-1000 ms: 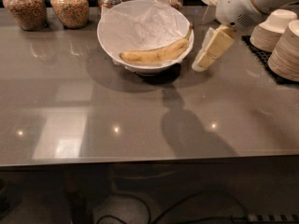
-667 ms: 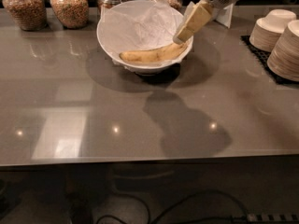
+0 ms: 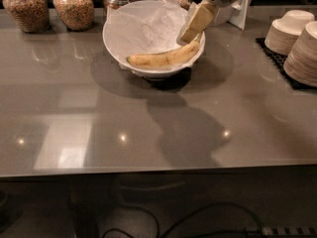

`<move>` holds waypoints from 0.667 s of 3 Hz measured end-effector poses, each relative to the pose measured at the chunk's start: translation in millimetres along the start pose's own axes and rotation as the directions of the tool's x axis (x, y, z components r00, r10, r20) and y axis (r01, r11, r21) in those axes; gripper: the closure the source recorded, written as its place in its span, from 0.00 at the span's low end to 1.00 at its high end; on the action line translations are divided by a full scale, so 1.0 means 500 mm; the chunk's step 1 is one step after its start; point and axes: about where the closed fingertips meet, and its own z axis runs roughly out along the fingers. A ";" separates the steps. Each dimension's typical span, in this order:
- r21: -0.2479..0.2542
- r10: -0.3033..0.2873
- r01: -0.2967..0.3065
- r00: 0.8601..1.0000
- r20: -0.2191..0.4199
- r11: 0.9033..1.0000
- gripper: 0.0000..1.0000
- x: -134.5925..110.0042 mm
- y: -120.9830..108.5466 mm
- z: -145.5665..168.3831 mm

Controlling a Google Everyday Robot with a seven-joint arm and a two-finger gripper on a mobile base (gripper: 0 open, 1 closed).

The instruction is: Pick banana from white bowl

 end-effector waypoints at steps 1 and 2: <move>-0.026 -0.088 0.086 0.995 -0.053 0.996 0.00 -0.008 -0.024 0.063; -0.089 -0.154 0.146 0.984 -0.090 0.985 0.18 -0.013 -0.020 0.133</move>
Offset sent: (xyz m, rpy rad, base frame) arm 0.0609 0.0619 -0.0521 -0.2699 0.0113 0.1407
